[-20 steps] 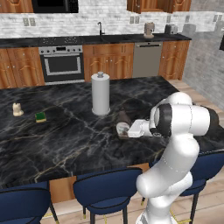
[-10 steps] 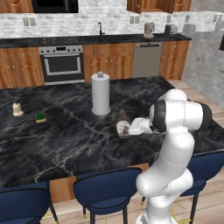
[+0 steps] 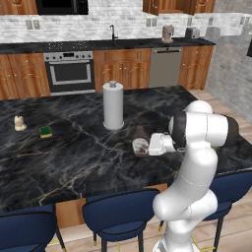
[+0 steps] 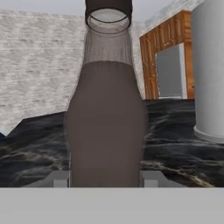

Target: Move the oil and vinegar bottle and syrup bottle from the cabinet to the dining counter.

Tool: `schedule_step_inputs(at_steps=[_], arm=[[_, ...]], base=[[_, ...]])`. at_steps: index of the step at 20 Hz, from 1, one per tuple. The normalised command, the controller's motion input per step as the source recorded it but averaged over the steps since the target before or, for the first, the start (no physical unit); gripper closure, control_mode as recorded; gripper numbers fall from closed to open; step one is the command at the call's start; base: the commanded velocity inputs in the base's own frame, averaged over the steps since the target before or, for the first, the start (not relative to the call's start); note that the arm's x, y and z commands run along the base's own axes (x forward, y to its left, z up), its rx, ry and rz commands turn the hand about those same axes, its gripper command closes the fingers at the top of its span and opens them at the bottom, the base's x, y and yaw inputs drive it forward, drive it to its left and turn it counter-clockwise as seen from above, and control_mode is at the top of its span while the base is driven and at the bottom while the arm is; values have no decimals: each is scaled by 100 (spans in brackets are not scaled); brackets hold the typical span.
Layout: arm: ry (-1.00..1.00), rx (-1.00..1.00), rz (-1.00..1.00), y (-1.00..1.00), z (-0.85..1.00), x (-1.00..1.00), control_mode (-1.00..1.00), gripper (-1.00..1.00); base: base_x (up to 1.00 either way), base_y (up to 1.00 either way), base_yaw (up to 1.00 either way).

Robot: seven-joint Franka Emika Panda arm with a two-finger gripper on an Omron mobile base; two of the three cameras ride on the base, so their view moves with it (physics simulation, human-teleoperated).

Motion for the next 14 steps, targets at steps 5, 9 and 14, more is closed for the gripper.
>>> schedule_step_inputs(at_steps=[5,9,14], arm=[[-9,3,3,-4,3,-16,-100,-100],[-2,6,0,-6,19,0,-100,-100],[0,2,0,-7,19,1,-100,-100]], base=[[0,0,0],[0,0,0],[0,0,0]])
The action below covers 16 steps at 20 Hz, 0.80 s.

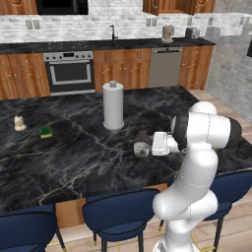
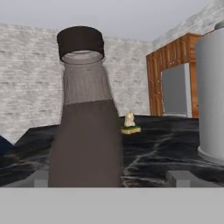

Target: Move the oil and vinegar bottle and syrup bottle from the cabinet to the dining counter.

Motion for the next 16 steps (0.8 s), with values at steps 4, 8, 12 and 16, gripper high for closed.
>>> schedule_step_inputs(at_steps=[4,8,12,16], arm=[[0,0,0,-5,17,0,-100,-100],[-1,1,0,-18,34,-9,-100,-100],[-2,2,0,-27,38,-24,-100,-100],[-5,3,0,-25,47,-44,-100,-100]], base=[[0,0,0],[0,0,0],[0,0,0],[0,0,0]])
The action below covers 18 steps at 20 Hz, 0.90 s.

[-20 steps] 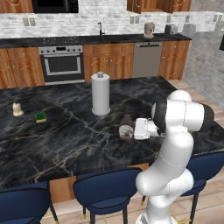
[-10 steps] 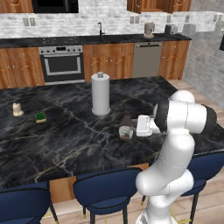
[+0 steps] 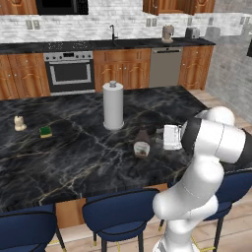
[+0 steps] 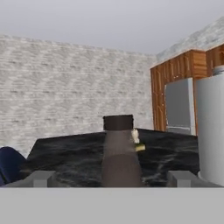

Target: Move the oil and vinegar bottle and syrup bottle from the cabinet to the dining counter.

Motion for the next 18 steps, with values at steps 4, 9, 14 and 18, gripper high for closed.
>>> schedule_step_inputs(at_steps=[4,9,14,18], arm=[[-6,3,0,-10,58,-68,-100,-100],[-5,1,0,0,68,-90,-100,-100],[-3,0,-2,0,75,-99,-100,-100],[-2,0,-3,1,74,-100,-100,-100]], base=[[0,0,0],[0,0,0],[0,0,0],[0,0,0]])
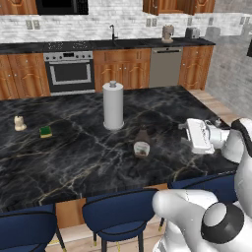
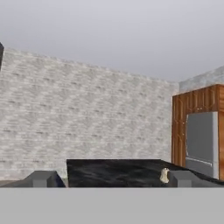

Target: Move the oil and vinegar bottle and syrup bottle from the cabinet to the dining counter.

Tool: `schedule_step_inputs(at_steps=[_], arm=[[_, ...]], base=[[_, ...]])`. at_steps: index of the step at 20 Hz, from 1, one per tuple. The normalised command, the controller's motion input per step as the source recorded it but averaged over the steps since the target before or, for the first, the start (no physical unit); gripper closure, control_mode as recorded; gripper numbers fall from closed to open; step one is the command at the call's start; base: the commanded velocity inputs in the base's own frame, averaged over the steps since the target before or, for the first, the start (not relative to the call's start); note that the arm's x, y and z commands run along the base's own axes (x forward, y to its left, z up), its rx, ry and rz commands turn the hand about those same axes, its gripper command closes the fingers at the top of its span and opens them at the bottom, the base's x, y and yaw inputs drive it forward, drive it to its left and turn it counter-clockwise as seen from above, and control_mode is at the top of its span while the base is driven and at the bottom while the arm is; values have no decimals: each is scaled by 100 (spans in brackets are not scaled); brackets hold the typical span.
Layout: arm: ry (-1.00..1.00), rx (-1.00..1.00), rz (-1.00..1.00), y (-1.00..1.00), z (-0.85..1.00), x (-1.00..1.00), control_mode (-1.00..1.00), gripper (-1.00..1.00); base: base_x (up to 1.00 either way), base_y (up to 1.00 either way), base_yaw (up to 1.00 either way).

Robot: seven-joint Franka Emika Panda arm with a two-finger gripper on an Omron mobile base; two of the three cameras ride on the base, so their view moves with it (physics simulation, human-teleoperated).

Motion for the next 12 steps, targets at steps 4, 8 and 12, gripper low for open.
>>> schedule_step_inputs(at_steps=[4,8,12], arm=[[-1,0,-3,10,76,-99,-100,-100],[0,-3,-3,24,76,-100,-100,-100],[0,-5,-2,35,67,-99,-100,-100]], base=[[0,0,0],[0,0,0],[0,0,0]])
